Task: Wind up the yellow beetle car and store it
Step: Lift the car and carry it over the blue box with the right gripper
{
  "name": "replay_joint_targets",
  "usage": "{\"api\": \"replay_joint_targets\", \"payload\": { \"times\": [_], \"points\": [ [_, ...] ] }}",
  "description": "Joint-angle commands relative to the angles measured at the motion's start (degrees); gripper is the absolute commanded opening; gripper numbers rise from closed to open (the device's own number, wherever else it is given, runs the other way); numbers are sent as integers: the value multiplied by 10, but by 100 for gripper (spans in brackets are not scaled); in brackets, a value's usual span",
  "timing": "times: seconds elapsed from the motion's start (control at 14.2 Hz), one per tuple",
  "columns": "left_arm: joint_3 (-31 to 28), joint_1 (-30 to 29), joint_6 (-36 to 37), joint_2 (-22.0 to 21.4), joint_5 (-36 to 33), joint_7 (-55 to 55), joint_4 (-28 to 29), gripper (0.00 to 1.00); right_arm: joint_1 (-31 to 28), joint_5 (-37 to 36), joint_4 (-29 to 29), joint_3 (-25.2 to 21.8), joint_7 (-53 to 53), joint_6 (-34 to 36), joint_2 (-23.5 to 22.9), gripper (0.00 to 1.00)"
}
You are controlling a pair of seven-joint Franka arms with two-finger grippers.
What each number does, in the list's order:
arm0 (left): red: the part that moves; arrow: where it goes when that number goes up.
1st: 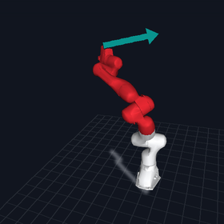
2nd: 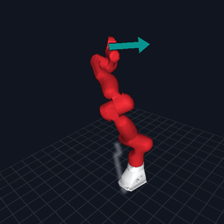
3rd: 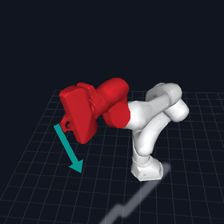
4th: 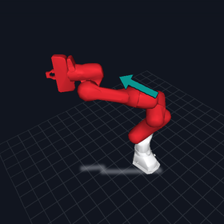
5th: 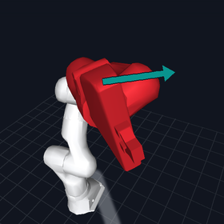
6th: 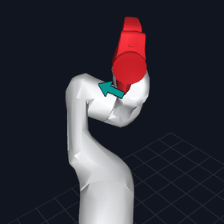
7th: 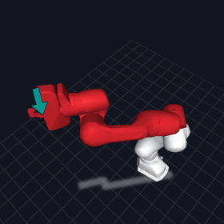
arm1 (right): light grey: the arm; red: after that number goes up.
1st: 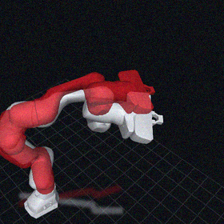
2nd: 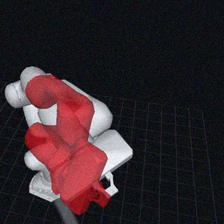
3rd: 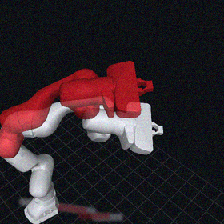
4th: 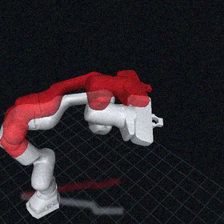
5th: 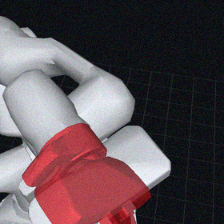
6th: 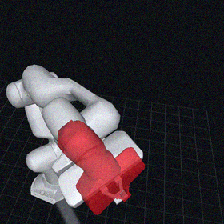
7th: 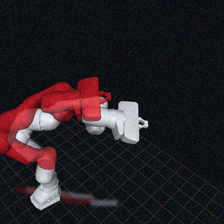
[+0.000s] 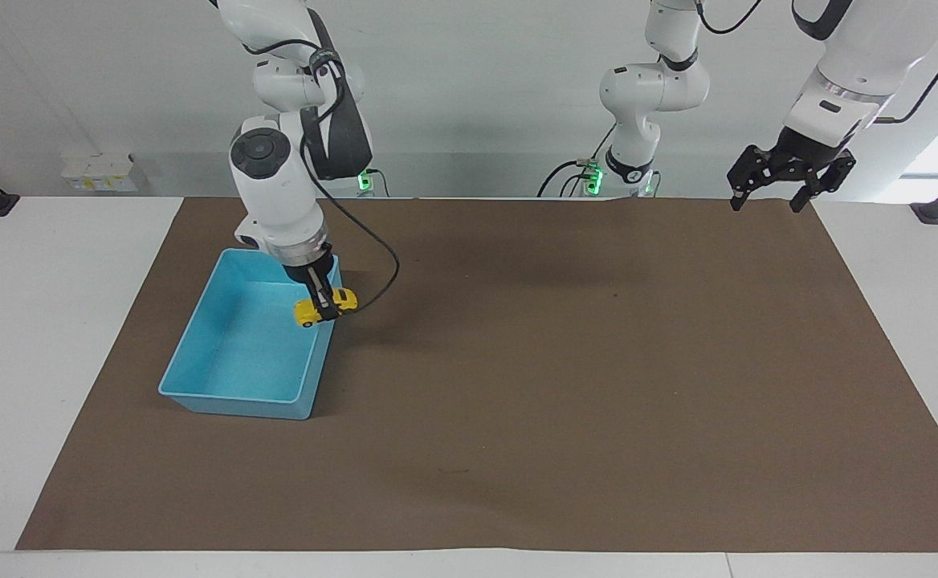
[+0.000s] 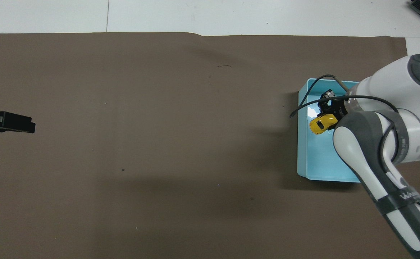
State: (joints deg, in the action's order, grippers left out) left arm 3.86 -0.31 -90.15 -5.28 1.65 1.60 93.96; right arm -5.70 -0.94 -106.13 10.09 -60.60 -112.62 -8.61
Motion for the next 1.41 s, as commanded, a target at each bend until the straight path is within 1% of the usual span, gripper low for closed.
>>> {"api": "replay_joint_targets", "payload": {
  "times": [0.0,0.28,0.42,0.56,0.77,0.91,1.13,1.34],
  "points": [
    [-5,8,11,-5,6,0,-2,100,-33,25,-8,5,96,8,8,0],
    [-5,6,13,-6,6,1,0,100,-62,25,-11,5,237,35,24,0],
    [-5,8,14,-7,6,1,1,100,-74,25,-16,5,325,59,32,0],
    [-5,8,16,-8,6,0,2,100,-88,25,-36,5,431,58,43,0],
    [-5,8,15,-8,6,-2,3,100,-99,25,-58,5,550,37,52,0],
    [-4,8,15,-7,5,-2,3,100,-100,24,-79,5,588,13,63,0],
    [-3,8,15,-5,6,-3,4,100,-91,17,-108,5,592,-20,76,0],
    [-1,8,15,-5,6,-2,3,100,-92,16,-141,5,595,-71,67,0]
  ]
}}
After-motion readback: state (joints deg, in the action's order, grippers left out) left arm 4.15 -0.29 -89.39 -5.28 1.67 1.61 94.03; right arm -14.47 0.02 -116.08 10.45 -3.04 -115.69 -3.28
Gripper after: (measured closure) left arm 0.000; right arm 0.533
